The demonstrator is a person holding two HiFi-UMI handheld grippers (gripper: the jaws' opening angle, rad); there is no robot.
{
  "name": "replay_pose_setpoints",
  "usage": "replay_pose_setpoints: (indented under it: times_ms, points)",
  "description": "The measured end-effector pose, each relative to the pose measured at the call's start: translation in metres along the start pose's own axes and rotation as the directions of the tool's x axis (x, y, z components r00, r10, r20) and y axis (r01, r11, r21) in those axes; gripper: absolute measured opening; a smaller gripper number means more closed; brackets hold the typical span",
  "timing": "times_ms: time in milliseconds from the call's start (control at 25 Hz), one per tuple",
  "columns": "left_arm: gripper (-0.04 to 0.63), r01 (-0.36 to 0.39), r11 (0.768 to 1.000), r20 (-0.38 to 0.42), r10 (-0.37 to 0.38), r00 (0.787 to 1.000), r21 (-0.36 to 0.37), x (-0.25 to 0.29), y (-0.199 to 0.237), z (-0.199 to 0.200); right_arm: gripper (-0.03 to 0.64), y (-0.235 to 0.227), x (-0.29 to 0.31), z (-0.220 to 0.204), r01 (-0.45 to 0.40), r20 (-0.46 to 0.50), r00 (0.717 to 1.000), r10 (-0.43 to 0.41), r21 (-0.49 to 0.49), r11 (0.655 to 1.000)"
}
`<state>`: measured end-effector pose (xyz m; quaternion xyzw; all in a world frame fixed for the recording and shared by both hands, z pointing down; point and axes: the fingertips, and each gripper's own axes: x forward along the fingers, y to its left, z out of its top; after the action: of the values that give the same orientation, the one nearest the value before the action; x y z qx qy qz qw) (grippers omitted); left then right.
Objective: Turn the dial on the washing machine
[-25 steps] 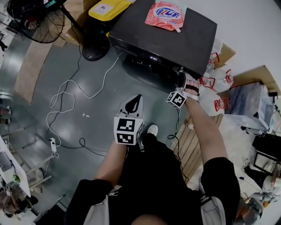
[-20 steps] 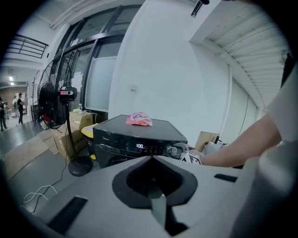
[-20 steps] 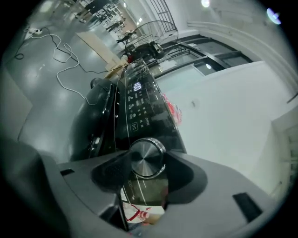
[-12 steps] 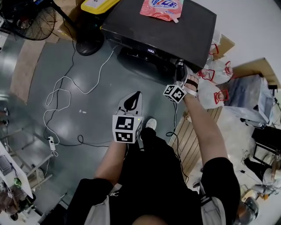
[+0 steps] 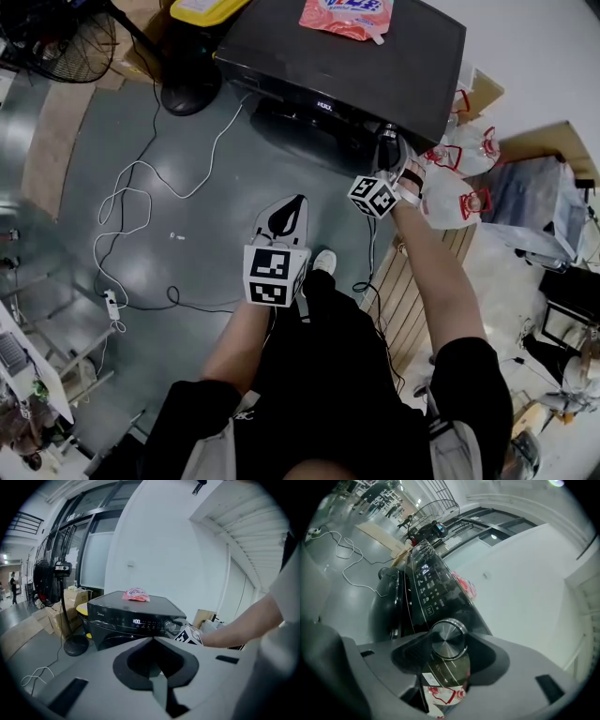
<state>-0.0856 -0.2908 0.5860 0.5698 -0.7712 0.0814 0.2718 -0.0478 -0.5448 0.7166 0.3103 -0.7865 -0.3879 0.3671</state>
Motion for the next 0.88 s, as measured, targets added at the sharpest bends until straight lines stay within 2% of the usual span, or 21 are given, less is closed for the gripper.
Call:
replay_pose_setpoints:
  times_ms: [80, 160, 240, 320, 880]
  points:
    - [0.009, 0.000, 1.000, -0.001, 0.000, 1.000, 0.002, -0.0012, -0.0001, -0.0015, 0.236, -0.0009, -0.0006, -0.0009, -0.007, 0.001, 1.000, 0.007, 0.047, 0.999]
    - [0.009, -0.002, 1.000, -0.003, 0.002, 1.000, 0.002, -0.0023, 0.0014, -0.0034, 0.235, -0.0022, -0.0012, -0.0009, -0.032, 0.008, 0.999, 0.032, 0.142, 0.989]
    - [0.009, -0.006, 1.000, -0.006, 0.006, 1.000, 0.000, -0.0033, 0.0037, -0.0048, 0.235, -0.0051, -0.0016, 0.0003, -0.058, 0.014, 0.998, 0.056, 0.257, 0.965]
    - [0.009, -0.009, 1.000, -0.008, 0.009, 1.000, -0.001, -0.0044, 0.0059, -0.0053, 0.235, -0.0080, -0.0016, 0.0012, -0.062, 0.011, 0.998, 0.062, 0.325, 0.944]
    - [0.009, -0.011, 1.000, -0.011, 0.011, 1.000, -0.002, -0.0028, 0.0094, -0.0072, 0.233, -0.0057, -0.0027, 0.0022, -0.069, 0.039, 0.997, 0.060, 0.320, 0.945]
